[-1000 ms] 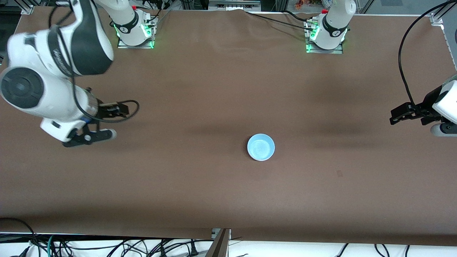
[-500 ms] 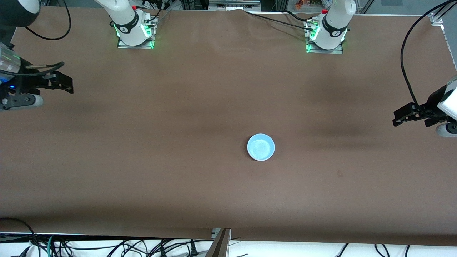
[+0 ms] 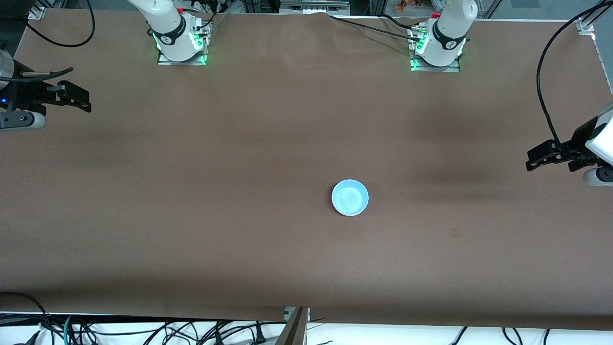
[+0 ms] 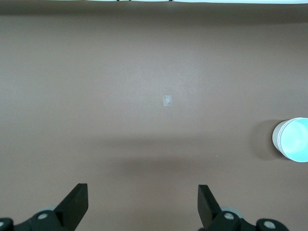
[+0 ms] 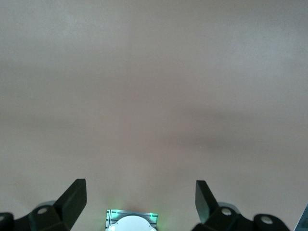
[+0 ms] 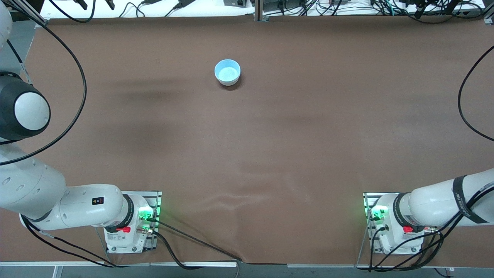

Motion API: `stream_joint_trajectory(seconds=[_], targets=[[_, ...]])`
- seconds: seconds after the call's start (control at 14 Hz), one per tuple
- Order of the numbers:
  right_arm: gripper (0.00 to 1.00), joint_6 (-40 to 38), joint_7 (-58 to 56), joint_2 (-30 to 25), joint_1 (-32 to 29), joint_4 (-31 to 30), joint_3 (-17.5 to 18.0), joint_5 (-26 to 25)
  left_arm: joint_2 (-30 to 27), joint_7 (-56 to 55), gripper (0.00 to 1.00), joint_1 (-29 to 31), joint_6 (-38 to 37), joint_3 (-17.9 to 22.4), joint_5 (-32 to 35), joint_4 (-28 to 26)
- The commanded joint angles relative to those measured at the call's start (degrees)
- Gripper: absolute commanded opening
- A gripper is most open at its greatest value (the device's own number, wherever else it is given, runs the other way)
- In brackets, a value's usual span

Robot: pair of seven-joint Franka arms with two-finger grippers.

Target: Stack pink and blue bowls on white bowl

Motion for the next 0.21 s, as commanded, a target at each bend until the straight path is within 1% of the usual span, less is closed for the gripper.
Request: stream_joint_trajectory(seconds=[0.0,0.14], targets=[[1.0,-0.2,1.2,-1.4,-1.4,-1.7,1.2,1.0,0.9,1.3,1.0,0.1,-0.4,-0.2,1.2,1.8],[1.0,-1.0,1.2,-0.9,-1.5,-0.9,1.1,1.0,0.9,1.4,1.0,0.1,-0.4,-0.2,1.2,1.8]])
